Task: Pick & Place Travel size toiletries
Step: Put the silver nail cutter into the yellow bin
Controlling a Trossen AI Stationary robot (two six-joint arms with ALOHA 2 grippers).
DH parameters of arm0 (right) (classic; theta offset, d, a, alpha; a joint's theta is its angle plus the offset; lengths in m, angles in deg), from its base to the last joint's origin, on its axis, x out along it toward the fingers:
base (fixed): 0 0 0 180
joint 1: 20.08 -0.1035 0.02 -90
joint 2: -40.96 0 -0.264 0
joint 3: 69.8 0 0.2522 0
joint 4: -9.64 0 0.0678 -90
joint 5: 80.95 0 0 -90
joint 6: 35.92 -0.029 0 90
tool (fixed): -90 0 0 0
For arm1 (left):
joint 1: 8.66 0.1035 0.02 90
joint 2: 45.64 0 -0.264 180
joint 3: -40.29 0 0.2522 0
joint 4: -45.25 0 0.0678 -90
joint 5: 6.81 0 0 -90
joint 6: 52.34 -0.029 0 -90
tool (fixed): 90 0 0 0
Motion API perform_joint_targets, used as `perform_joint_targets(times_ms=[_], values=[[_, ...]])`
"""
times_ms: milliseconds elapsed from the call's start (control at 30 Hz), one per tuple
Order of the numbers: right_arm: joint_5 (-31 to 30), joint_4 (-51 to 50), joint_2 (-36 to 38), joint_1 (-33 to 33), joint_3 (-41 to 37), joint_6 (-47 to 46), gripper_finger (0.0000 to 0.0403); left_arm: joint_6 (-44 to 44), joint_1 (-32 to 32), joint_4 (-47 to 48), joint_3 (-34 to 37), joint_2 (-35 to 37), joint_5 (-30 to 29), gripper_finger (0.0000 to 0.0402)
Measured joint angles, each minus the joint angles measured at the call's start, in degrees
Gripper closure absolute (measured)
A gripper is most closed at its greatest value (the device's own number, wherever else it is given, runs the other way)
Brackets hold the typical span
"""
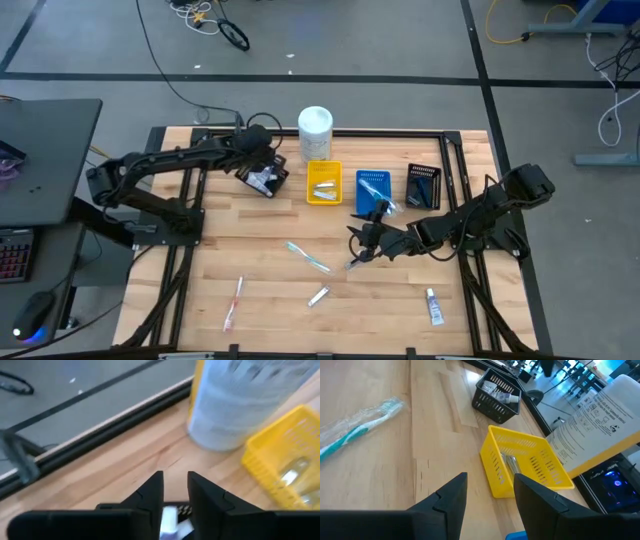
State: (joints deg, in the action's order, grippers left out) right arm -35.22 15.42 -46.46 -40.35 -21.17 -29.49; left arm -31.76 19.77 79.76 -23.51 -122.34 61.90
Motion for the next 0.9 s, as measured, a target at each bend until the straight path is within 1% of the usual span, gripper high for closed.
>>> perform_joint_targets(times_ms=[100,167,400,500,800,900], values=[[0.6,0.0,0.0,0.0,0.0,0.0,0.0231,-0.1,0.0,-4.3,0.0,0.4,0.8,0.0318],[2.1,0.0,0.0,0.0,0.0,0.0,0.0231,-0.3,0.0,-6.9,0.0,0.4,2.6,0.0324],[9.1,0.0,0.0,0.0,0.0,0.0,0.0231,-0.4,0.0,-14.9,0.0,0.4,6.3,0.0337],[9.9,0.0,0.0,0.0,0.0,0.0,0.0231,-0.5,0.0,-16.1,0.0,0.4,7.4,0.034],[9.9,0.0,0.0,0.0,0.0,0.0,0.0231,-2.5,0.0,-16.3,0.0,0.4,7.6,0.034],[9.9,0.0,0.0,0.0,0.0,0.0,0.0231,-4.1,-0.2,-16.2,0.0,0.4,10.1,0.034]])
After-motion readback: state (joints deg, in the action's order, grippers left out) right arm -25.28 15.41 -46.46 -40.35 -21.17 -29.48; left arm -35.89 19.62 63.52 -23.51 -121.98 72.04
